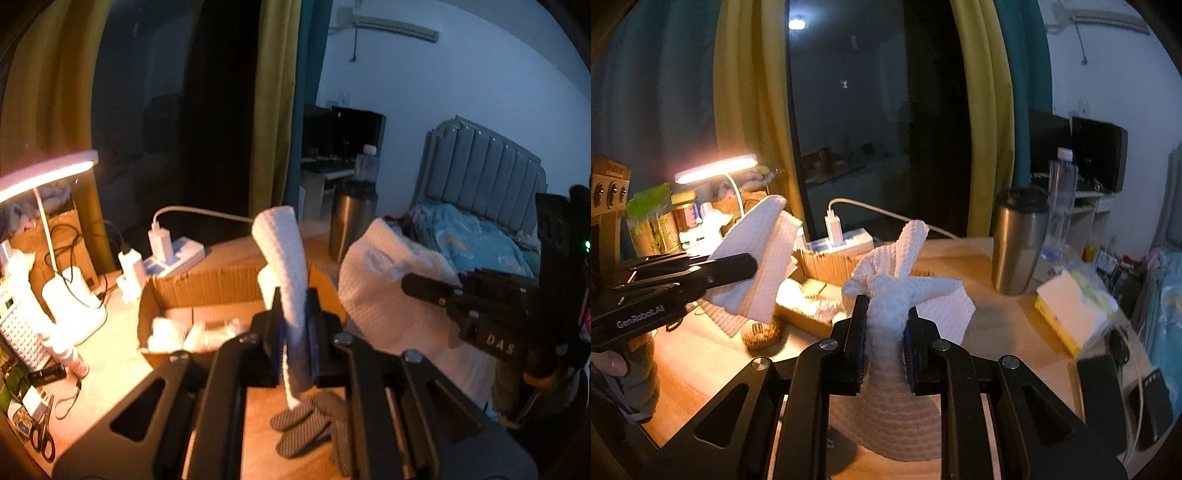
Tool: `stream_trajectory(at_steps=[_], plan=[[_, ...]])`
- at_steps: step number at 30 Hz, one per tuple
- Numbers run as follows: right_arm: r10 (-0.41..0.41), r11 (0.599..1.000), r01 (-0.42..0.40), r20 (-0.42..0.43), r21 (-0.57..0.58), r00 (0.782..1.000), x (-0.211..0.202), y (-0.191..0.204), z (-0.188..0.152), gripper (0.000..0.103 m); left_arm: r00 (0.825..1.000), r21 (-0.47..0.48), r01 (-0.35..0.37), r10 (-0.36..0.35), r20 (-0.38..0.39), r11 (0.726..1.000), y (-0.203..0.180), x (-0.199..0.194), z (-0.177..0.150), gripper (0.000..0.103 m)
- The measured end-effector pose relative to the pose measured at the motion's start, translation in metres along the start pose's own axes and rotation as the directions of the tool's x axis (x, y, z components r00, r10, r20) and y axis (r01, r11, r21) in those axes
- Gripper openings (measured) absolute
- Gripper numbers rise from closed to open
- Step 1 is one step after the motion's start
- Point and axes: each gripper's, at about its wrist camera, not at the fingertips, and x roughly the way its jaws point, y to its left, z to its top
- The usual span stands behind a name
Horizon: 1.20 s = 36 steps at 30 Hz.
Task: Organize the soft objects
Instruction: 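Carry both white towels over the box with both grippers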
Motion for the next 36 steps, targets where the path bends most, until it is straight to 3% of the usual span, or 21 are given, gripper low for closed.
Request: stream_trajectory(at_steps=[15, 27, 36], plan=[[-0.004, 0.998, 0.008, 0.06, -0.057, 0.998, 0.026, 0.0, 0.055, 0.019, 0.992, -0.035, -0.012, 0.017, 0.125, 0.999, 0.019, 0.028, 0.047, 0.009], [0.039, 0.999, -0.039, -0.057, -0.005, 0.998, 0.098, -0.008, 0.036, 0.019, 1.0, -0.099, 0.007, -0.007, -0.005, 0.995, 0.042, 0.099, 0.028, 0.009], [0.076, 0.996, -0.067, -0.153, 0.061, 0.985, 0.14, -0.018, 0.009, 0.019, 0.988, -0.137, 0.032, -0.052, -0.143, 0.99, 0.046, 0.15, -0.004, 0.009]])
